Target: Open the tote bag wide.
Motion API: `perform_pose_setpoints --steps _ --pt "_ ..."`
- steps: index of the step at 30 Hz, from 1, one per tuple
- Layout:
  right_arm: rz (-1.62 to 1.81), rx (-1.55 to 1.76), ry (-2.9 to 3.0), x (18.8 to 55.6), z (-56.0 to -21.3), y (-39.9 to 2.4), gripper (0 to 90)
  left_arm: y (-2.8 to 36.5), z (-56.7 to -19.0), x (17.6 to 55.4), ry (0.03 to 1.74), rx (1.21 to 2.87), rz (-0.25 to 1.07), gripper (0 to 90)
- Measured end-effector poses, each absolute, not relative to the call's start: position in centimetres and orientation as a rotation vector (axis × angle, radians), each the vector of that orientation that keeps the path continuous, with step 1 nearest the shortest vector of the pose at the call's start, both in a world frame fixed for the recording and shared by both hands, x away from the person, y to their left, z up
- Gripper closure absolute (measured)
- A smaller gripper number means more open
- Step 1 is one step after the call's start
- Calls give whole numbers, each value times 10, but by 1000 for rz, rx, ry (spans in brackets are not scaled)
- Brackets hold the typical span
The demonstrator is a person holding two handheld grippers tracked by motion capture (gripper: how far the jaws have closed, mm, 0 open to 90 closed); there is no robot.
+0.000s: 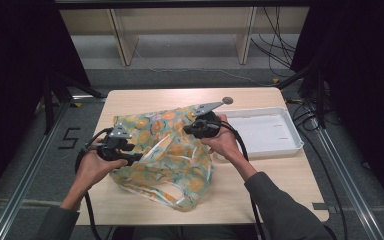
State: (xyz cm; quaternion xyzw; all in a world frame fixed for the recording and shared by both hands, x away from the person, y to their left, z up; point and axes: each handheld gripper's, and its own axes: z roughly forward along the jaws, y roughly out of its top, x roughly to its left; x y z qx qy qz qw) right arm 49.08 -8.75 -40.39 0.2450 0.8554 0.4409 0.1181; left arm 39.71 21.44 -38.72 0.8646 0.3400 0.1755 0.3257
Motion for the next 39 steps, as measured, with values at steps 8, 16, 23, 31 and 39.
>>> perform_pose_setpoints --steps 8,16,23,31,39 --pt "1273 817 2491 508 -415 -93 900 225 -406 370 974 2420 623 284" --pt "1262 830 2496 512 -419 -95 900 233 -420 412 910 2365 600 560" --pt "1223 879 2529 516 -428 -102 900 213 -421 426 876 2425 595 466" --pt "1194 895 2510 513 -431 -100 777 221 -417 439 897 2465 491 894" --pt "1117 844 2489 474 -400 -116 534 226 -385 467 946 2402 475 896"
